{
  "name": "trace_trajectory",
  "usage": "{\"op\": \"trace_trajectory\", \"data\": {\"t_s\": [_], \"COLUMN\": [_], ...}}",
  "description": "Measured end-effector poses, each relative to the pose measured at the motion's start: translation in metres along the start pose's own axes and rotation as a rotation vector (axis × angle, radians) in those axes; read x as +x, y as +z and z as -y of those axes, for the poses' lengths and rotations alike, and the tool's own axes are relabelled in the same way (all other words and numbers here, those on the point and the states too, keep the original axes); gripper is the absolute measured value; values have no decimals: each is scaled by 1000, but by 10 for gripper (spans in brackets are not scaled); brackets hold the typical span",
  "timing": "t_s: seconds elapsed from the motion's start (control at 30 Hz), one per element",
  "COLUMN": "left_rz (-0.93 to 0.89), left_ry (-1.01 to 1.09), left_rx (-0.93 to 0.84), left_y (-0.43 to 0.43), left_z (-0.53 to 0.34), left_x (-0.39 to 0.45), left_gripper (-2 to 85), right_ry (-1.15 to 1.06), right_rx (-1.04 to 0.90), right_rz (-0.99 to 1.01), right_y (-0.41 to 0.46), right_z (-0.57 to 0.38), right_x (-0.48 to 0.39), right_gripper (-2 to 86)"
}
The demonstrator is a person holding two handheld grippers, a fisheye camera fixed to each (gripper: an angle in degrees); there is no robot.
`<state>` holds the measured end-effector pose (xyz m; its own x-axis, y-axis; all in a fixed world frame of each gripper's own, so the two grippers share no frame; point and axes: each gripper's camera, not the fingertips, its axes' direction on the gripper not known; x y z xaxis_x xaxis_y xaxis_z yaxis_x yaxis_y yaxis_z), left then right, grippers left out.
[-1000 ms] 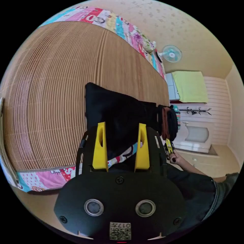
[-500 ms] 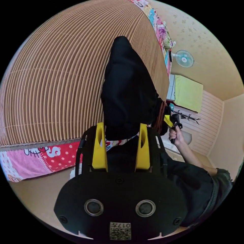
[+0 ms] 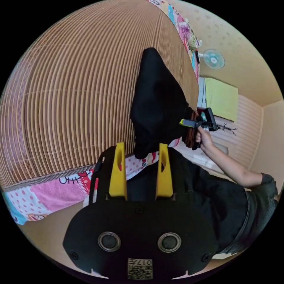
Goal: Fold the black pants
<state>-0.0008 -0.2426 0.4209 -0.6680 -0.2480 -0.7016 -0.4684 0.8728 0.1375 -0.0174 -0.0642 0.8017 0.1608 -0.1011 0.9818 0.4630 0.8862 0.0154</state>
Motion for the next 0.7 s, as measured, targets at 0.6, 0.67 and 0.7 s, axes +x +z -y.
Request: {"op": "trace_trajectory", "data": {"t_s": [0.6, 0.67, 0.7], "left_rz": [-553, -500, -477], "left_ry": [220, 366, 405], "left_rx": [-59, -85, -91], "left_y": [-4, -20, -23], "left_z": [-17, -21, -22], "left_x": [-51, -8, 4], "left_gripper": [75, 73, 73], "right_ry": [270, 221, 194], "right_rx": [136, 95, 84], "right_rz": [120, 237, 274], "right_y": [-20, -13, -12], "right_z": [-13, 1, 5], "right_x": [58, 49, 46], "right_gripper": [3, 4, 4]}}
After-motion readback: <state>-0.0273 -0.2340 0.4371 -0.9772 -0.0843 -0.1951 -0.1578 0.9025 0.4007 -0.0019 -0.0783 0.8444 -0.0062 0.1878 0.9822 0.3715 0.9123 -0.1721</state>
